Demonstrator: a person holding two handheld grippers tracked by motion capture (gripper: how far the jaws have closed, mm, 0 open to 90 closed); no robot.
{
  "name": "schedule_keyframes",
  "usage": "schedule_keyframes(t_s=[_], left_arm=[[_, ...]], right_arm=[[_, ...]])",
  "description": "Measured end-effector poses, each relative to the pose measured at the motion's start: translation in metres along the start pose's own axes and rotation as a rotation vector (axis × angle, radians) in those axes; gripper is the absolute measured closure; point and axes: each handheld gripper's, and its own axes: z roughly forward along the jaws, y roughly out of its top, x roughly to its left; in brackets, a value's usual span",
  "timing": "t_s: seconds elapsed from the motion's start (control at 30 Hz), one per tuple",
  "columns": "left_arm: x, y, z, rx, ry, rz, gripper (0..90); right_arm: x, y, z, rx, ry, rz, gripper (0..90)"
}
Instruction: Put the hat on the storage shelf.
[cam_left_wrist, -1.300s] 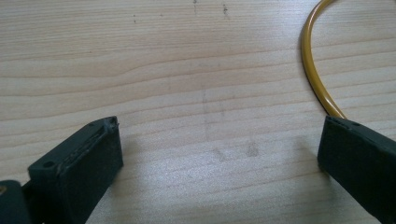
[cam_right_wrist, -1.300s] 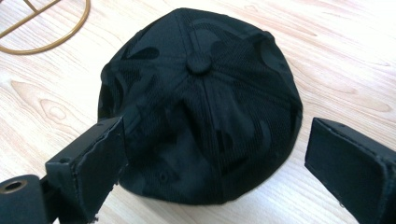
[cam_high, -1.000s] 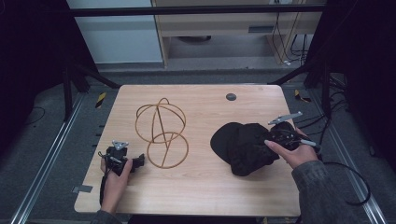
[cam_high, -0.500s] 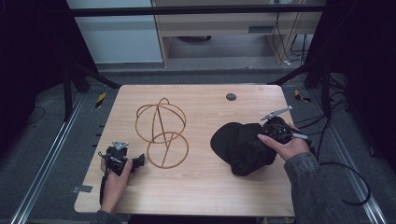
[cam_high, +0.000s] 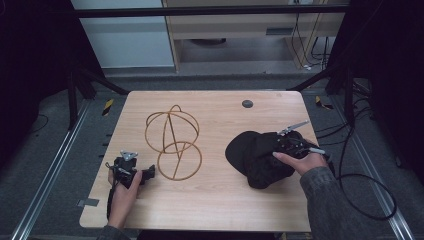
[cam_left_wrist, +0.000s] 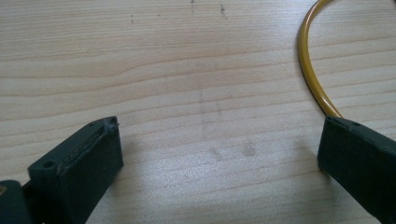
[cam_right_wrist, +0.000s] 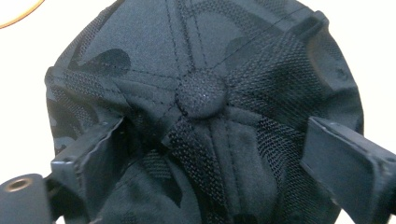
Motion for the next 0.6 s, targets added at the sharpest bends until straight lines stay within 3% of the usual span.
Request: schedule_keyframes(t_s=[0.1, 0.13, 0.47, 0.5, 0.53, 0.6], left_arm=[[-0.0001, 0.0, 0.0, 0.0, 0.0, 0.0, 0.0], [-0.0002, 0.0, 0.0, 0.0, -0.001, 0.001, 0.0], [-0.001, 0.0, -0.0001, 0.001, -0.002, 0.004, 0.0], [-0.001, 0.0, -0.0001, 0.001, -0.002, 0.004, 0.0], [-0.0012, 0.0001, -0.0001, 0.002, -0.003, 0.005, 0.0], [-0.0013, 0.0, -0.0001, 0.002, -0.004, 0.006, 0.0]], right_arm=[[-0.001, -0.0008, 0.0011, 0.001, 0.016, 0.003, 16.2], [-0.0009, -0.0015, 0.0015, 0.001, 0.027, -0.001, 23.5], [-0.0038, -0.0059, 0.0002, -0.013, 0.094, -0.011, 59.5], [-0.0038, -0.0059, 0.0002, -0.013, 0.094, -0.011, 59.5], [-0.0052, -0.0061, -0.0007, -0.025, 0.105, -0.01, 68.6], [-0.0062, -0.0059, -0.0016, -0.039, 0.111, -0.01, 76.0]])
